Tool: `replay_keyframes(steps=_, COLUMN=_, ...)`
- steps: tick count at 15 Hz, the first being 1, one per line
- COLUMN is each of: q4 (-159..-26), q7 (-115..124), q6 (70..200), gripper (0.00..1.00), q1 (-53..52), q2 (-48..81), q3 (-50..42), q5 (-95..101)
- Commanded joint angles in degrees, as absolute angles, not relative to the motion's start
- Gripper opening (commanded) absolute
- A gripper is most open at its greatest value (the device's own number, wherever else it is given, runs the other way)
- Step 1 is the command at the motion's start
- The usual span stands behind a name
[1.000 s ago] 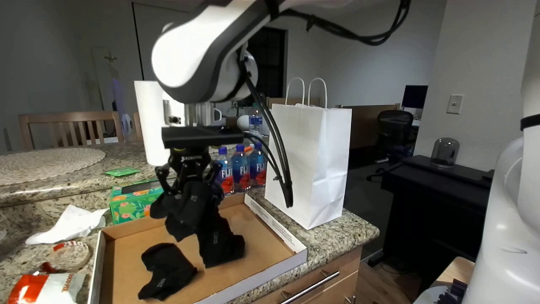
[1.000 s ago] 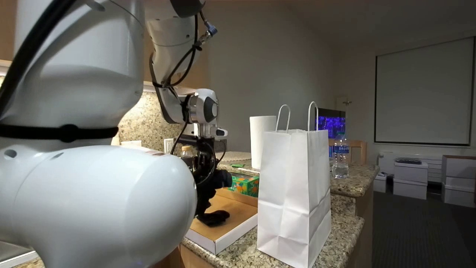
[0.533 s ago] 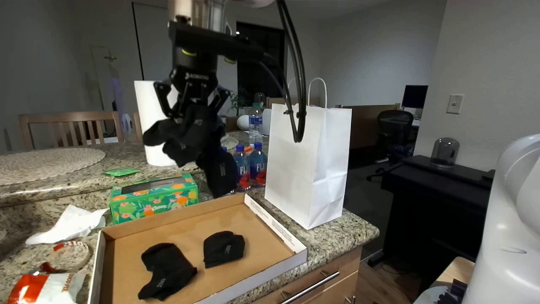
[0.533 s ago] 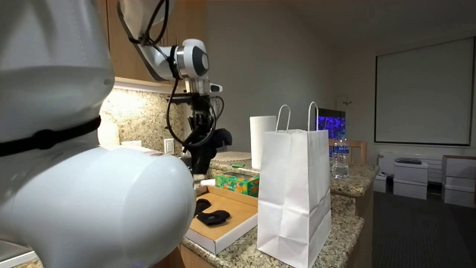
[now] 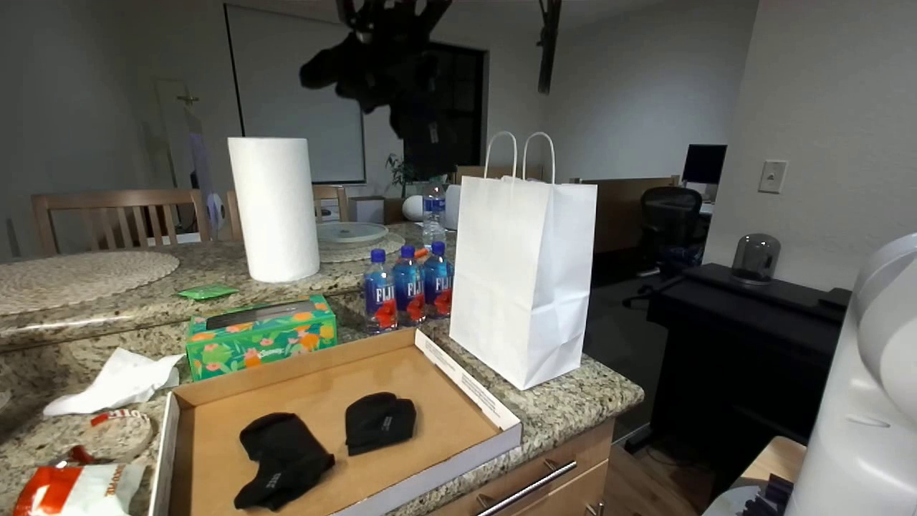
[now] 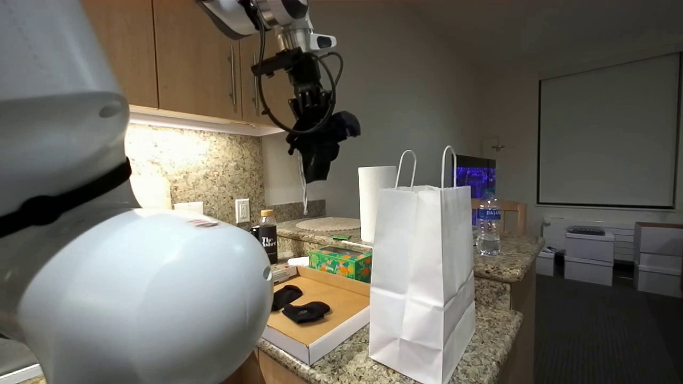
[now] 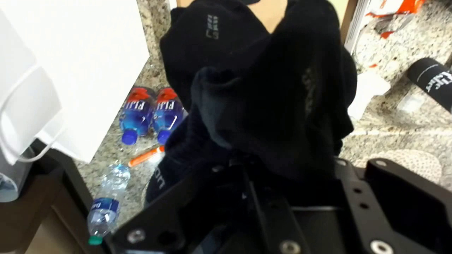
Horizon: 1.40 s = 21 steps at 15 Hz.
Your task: Pick up the socks on the box cover and put them in the paper bag
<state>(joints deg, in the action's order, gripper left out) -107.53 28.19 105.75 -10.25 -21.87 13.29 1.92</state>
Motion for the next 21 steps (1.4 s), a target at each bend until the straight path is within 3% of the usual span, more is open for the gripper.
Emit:
replay_keyframes(steps=1, q4=-99.85, q7=24.14, q6=101.15, gripper=0.12, q1=-6.09, q2=-20.98, q3=11.57, q5=4.18)
replay_keyframes(steps=8, q4=-93.62, q7=20.24, q6=103.74, gripper=0.12, q1=0.21, q2=-20.28, q3=4.27, q5=4.03)
replay_keyframes(steps=21, q4=-115.28, q7=9.66, q6=127.43, gripper=0.12, q1=0.97, q2=-21.66, q3=-5.61, q5=-9.01)
